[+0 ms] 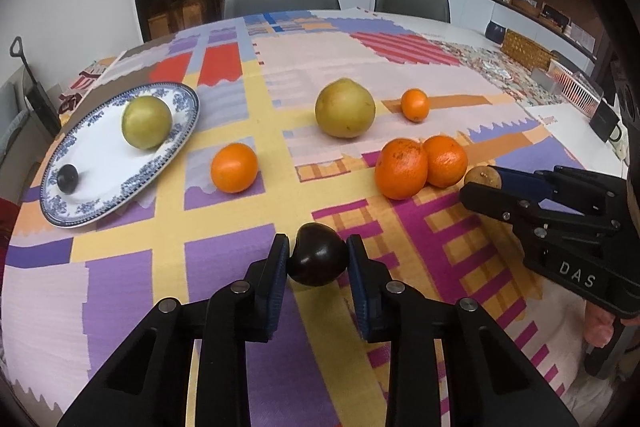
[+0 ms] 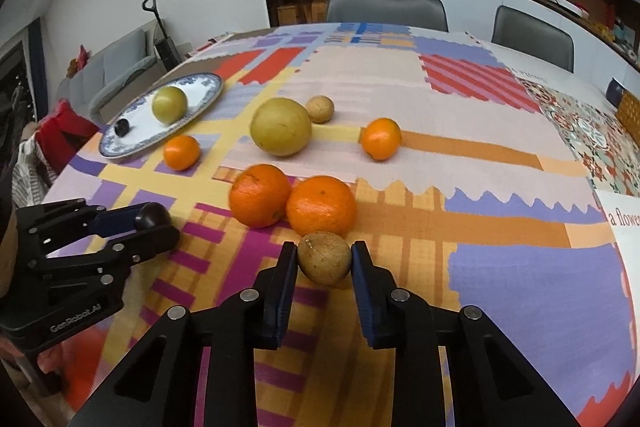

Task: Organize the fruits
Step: 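Grasp the second dark plum with the left tool while the right tool grasps the small brown fruit, then carry the plum and brown fruit over the plate with both tools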

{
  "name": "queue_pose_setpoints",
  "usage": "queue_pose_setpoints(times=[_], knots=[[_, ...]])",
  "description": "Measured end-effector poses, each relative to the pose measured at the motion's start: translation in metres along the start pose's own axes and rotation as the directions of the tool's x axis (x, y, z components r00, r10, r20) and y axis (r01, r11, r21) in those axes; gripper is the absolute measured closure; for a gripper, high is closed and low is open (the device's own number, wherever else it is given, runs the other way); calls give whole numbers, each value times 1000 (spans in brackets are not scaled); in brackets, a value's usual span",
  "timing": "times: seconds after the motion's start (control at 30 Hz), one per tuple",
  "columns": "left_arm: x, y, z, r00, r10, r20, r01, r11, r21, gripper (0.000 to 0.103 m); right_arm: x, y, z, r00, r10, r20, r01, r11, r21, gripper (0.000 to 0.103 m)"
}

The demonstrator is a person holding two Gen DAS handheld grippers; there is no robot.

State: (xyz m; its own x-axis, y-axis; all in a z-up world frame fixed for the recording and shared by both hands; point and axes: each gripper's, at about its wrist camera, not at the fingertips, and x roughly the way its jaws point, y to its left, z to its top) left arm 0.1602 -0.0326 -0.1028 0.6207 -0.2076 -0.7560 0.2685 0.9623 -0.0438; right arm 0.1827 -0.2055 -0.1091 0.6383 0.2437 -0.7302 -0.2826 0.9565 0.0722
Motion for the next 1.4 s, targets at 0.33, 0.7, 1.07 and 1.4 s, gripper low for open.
queue_pose_setpoints(times=[0.33,0.7,1.07,1.4], knots=[[-35,10,6,997,16,78,-15,1000,-15,74,-24,24,12,997,56,49,-54,998,-31,74],[-68,47,15,986,91,137,-81,994,-80,74,-37,64,48,988,117,97,-107,989,-100,74],[-81,98,32,972,174,157,-154,980,-128,74,-26,114,92,978,176,109,-152,969,-197,74],[-71,147,53,963,227,146,-204,967,-155,74,5,147,135,969,232,88,-206,950,-234,74]])
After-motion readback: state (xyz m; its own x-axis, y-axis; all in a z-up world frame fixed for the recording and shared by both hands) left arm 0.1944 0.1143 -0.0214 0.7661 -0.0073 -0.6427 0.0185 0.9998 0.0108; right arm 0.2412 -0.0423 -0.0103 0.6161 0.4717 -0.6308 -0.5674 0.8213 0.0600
